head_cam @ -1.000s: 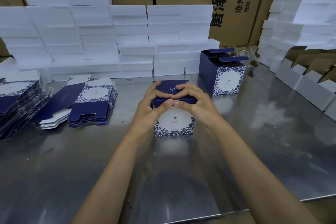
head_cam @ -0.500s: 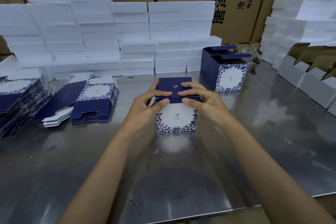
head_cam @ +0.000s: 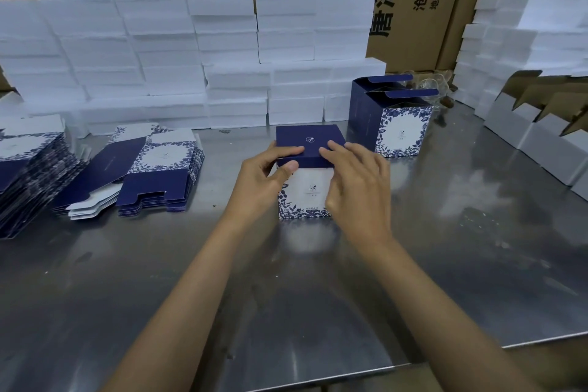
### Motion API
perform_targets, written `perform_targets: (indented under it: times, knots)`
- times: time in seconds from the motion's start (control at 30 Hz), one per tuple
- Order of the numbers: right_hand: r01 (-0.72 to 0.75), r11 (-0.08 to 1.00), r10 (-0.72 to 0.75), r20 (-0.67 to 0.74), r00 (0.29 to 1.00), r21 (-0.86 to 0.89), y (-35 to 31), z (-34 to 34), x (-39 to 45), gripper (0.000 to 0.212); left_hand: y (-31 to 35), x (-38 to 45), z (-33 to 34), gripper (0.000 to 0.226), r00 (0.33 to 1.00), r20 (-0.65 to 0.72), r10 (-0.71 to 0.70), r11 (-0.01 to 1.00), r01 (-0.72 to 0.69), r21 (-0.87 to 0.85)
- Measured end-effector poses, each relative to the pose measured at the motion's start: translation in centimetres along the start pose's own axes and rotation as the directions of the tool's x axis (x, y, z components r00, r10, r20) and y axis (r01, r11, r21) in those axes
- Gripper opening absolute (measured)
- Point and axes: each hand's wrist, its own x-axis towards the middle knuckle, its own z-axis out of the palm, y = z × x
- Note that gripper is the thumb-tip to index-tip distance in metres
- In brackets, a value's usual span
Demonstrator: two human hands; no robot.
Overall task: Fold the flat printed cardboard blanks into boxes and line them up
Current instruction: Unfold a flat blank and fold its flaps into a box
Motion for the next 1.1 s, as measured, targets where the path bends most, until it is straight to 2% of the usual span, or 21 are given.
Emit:
perform_targets:
  times: [0.1,0.2,0.4,0.57,0.67,0.77,0.9,1.1]
  knots:
    - [-0.009,0.975,0.03,0.092,0.995,-0.223,-0.4,1.4,-1.3,0.065,0.3,0.3,1.6,0.028,0.998,-0.065,-0.017,1.0,0.018,0.02]
    - [-0.048,0.961,0.086,0.131,0.988,-0.271,0.8,2.1,-1.5,0.075,0.3,1.2,2.8,0.029,0.998,-0.066,-0.025,0.994,0.031,0.102]
    - [-0.21,0.924,0.222,0.003,0.975,-0.318,4.4,1.9,-0.7,0.084,0.8,3.3,6.7,0.029,0.997,0.034,-0.074,0.991,0.07,0.114]
    - [-0.382,0.882,0.375,-0.082,0.923,-0.276,7.9,0.5,-0.1,0.079,0.8,4.7,12.6,0.033,0.993,0.101,-0.063,0.989,0.048,0.139]
    - [-0.426,0.864,0.401,-0.143,0.905,-0.269,10.5,-0.1,0.1,0.07,0.5,5.0,15.6,0.038,0.988,0.148,-0.037,0.986,0.012,0.167]
    - [-0.463,0.859,0.432,-0.176,0.885,-0.218,12.2,0.1,0.4,0.073,0.3,6.1,16.9,0.04,0.977,0.213,-0.034,0.978,-0.012,0.209]
    - [-0.468,0.868,0.44,-0.179,0.88,-0.167,13.4,0.8,1.2,0.08,0.3,8.5,17.1,0.041,0.944,0.318,-0.088,0.974,0.016,0.224]
    - [-0.447,0.871,0.436,-0.101,0.894,-0.201,15.4,0.4,2.2,0.094,0.5,10.5,17.9,0.044,0.898,0.413,-0.153,0.945,0.01,0.328]
